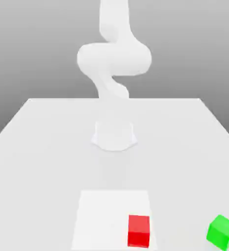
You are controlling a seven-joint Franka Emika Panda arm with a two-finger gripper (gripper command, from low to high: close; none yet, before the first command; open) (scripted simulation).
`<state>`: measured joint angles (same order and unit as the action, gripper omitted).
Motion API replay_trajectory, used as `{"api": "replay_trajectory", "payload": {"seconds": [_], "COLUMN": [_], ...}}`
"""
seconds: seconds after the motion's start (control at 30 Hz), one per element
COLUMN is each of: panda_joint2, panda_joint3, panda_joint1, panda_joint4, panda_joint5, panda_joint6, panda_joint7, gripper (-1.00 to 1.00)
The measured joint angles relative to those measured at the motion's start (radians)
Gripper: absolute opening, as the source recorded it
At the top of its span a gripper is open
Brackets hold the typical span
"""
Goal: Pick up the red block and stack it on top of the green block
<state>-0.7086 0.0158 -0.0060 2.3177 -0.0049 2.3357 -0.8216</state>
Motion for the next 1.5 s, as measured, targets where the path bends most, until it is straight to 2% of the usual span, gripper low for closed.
{"api": "replay_trajectory", "payload": {"seconds": [0.57,0.8,0.97,1.0,1.23,1.4,1.5], "panda_joint2": [0.623,0.875,1.056,1.081,1.081,0.929,0.926], "panda_joint3": [0.087,0.093,0.063,0.057,0.058,0.086,0.148], "panda_joint1": [-0.016,0.009,0.035,0.04,0.04,0.026,0.089], "panda_joint4": [0.121,0.169,0.152,0.149,0.149,0.17,0.11], "panda_joint5": [-0.047,-0.046,-0.078,-0.083,-0.084,-0.047,-0.066], "panda_joint6": [0.243,0.343,0.481,0.501,0.502,0.371,0.303], "panda_joint7": [-0.158,-0.207,-0.237,-0.241,-0.242,-0.213,-0.201], "gripper": [0.0,0.0,0.0,-1.0,-1.0,-1.0,-1.0]}}
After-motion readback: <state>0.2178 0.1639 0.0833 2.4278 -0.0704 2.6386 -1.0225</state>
